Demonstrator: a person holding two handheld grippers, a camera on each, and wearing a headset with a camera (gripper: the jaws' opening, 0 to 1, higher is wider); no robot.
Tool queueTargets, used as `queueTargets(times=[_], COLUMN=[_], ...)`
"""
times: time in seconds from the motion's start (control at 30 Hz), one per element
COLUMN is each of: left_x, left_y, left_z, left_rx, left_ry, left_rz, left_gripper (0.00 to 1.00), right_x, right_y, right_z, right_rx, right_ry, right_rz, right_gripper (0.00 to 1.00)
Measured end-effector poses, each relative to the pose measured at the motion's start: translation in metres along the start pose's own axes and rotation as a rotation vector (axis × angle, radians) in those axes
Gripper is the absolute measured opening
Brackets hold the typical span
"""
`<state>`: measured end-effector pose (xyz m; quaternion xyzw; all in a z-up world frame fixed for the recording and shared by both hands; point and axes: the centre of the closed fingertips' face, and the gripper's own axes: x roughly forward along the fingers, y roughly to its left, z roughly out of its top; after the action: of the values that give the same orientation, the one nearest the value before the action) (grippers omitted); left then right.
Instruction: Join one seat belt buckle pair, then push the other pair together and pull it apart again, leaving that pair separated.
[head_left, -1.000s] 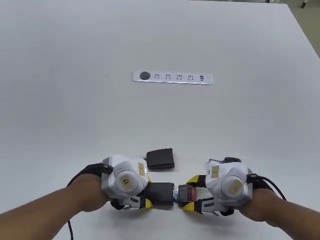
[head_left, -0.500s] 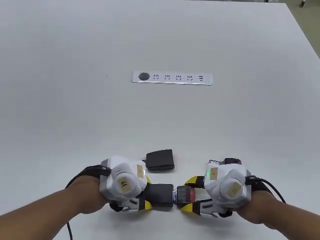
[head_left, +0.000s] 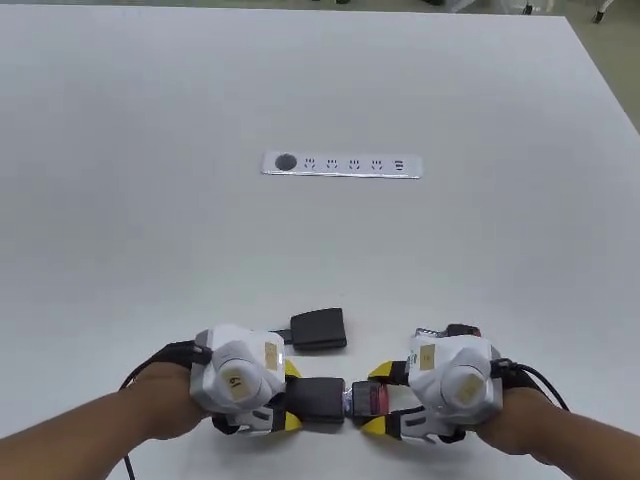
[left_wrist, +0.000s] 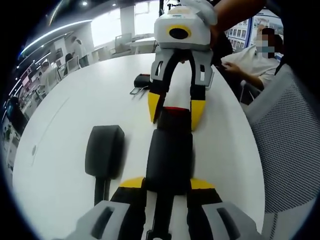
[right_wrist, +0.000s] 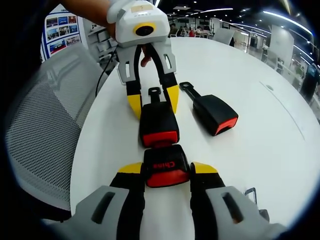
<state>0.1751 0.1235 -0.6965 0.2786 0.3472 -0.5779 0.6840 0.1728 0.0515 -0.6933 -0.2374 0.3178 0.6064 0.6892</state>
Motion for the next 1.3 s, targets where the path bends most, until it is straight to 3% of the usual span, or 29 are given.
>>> queueTargets(times=[0.6, 1.3], left_x=[-0.0036, -0.0058], left_y=[-0.0018, -0.0041], left_z=[0.0009, 0.0027], left_rx=[0.038, 0.035], left_ry=[-0.077, -0.101], left_rz=[-0.046, -0.068], left_gripper=[0.3, 0.3], right_x=[-0.0067, -0.0071], right_y=[0.0001, 0.0018], right_z=[0.0036, 0.0047], right_rx=[-0.011, -0.008], right_ry=[-0.067, -0.094], right_rz=[0.006, 0.011], right_gripper=[0.32, 0.32])
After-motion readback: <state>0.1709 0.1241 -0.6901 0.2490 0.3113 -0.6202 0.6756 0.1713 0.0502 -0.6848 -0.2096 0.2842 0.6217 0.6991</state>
